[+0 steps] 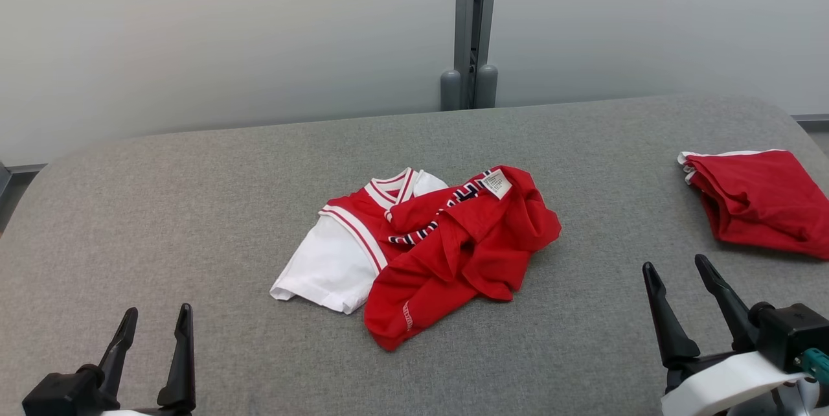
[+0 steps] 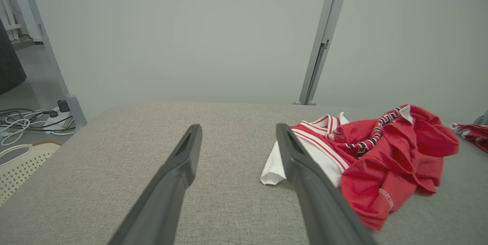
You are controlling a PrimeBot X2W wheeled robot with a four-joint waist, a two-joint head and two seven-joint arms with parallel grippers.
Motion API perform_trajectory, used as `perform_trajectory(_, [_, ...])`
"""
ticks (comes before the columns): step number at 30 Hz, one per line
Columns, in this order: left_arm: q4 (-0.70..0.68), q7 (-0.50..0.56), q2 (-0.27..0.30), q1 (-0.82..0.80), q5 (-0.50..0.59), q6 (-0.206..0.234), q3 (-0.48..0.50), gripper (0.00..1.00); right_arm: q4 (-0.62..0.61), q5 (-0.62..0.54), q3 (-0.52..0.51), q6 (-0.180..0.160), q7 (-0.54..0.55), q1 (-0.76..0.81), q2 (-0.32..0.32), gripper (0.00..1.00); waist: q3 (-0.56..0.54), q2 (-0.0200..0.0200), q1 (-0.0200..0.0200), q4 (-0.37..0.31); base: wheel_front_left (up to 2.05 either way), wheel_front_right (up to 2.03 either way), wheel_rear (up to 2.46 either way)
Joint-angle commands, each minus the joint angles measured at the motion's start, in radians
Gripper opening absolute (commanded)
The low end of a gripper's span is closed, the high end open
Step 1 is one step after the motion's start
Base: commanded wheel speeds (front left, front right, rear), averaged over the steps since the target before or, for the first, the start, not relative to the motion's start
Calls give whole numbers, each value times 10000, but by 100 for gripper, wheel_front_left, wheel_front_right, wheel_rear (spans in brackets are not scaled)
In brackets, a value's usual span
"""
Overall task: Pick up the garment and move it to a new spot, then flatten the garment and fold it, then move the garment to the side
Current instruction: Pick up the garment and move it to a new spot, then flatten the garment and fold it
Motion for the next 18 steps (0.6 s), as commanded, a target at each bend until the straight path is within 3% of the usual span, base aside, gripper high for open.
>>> perform_trajectory(1, [-26,-16,62,-10,-43,68,8,100,-39,27,-31,1,-16,83,-22,100,5,0,0,8,0,0,0])
perform_trajectory(8, [-55,81,72,-322,15,-30,-122,100,81,-8,231,1,84,-95,-130,100,146,0,0,253,0,0,0])
perform_trajectory(18, [172,178,-131,-1409,283,-372,-650,100,1195,337,2344,1,411,-1089,-415,100,834,0,0,1396,0,0,0])
